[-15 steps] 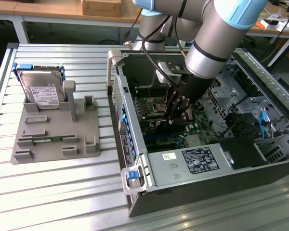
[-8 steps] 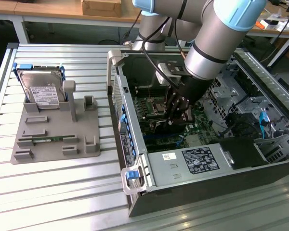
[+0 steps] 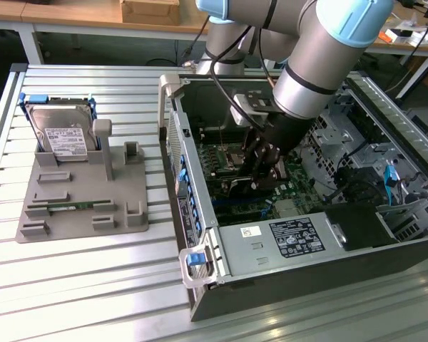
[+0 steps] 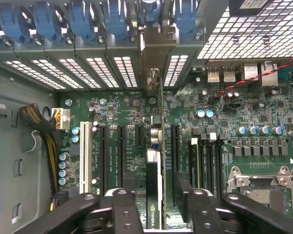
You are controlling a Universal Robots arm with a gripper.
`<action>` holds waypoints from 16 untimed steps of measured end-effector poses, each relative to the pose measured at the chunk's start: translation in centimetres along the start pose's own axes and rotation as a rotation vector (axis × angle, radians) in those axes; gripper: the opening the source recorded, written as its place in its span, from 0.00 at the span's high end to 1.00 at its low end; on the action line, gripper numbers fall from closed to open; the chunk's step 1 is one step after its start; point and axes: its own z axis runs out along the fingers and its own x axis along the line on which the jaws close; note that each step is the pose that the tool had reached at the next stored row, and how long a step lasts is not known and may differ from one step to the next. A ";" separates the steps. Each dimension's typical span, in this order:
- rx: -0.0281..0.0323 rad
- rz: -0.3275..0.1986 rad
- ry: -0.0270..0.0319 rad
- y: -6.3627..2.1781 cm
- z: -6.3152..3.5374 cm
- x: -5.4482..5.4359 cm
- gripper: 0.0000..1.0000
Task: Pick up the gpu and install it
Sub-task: 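Insert the gpu into the slot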
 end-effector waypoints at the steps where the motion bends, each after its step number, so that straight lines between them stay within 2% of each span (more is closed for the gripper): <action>1: 0.0000 0.000 0.0000 0.00 0.00 0.0 0.54; 2: -0.0001 0.000 0.0003 0.01 -0.05 0.0 0.54; 5: 0.0001 0.000 0.0001 0.19 -1.31 0.0 0.54; 8: 0.0003 0.000 0.0008 0.57 -3.67 -0.6 0.55; 9: 0.0003 0.000 0.0012 0.64 -4.11 -0.8 0.62; 10: 0.0005 0.000 0.0017 0.73 -4.69 -1.0 0.74; 12: 0.0005 0.000 0.0030 0.80 -5.19 -1.1 0.86; 13: -0.0001 -0.001 0.0029 0.49 -5.23 -1.1 0.89; 15: -0.0123 -0.003 0.0036 -1.48 -5.53 -1.1 0.89; 16: -0.0152 -0.003 0.0038 -2.01 -5.62 -1.1 0.89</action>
